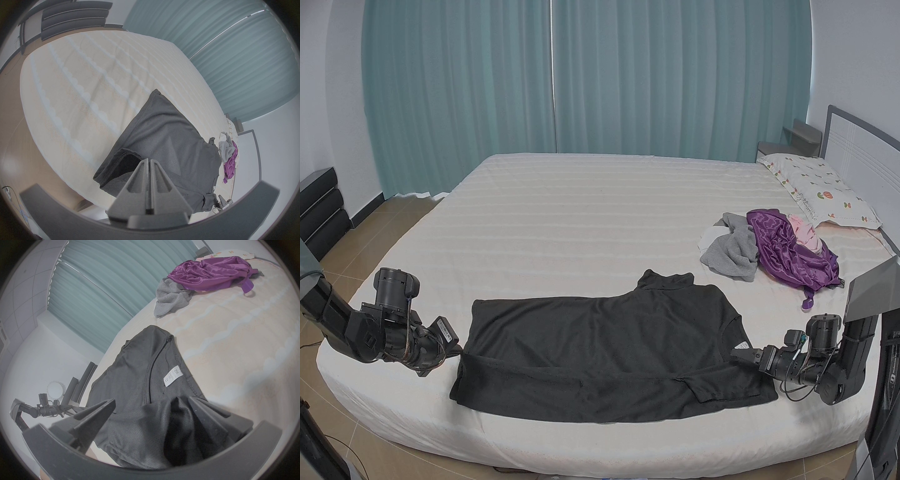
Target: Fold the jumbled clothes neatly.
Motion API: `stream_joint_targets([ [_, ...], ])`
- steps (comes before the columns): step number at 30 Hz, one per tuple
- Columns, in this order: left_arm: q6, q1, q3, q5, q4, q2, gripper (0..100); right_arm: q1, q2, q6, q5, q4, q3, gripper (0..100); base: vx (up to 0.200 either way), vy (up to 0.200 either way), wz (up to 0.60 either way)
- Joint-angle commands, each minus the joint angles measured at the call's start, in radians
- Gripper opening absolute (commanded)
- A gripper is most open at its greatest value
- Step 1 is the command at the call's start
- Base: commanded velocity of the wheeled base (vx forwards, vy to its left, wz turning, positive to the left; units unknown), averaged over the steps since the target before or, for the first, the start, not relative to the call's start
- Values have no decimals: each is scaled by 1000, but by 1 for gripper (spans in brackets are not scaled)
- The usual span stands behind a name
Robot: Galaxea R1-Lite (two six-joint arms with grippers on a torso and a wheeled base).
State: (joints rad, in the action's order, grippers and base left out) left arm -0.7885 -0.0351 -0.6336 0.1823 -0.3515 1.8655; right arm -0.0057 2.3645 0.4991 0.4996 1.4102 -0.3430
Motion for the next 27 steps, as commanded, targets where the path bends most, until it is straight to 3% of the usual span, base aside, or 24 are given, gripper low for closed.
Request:
stream_joint_targets([
  [1, -1, 0, 0, 0, 0, 0, 0, -2, 9, 1, 4, 16, 15, 0, 0, 0, 0],
  [15, -1, 0, 17, -1, 5, -34, 0, -31, -14, 2, 4, 102, 102, 0, 0, 0, 0],
  [27, 0, 21, 68, -6, 8, -105, 0, -33, -151, 12, 8, 156, 226, 0, 0, 0, 0],
])
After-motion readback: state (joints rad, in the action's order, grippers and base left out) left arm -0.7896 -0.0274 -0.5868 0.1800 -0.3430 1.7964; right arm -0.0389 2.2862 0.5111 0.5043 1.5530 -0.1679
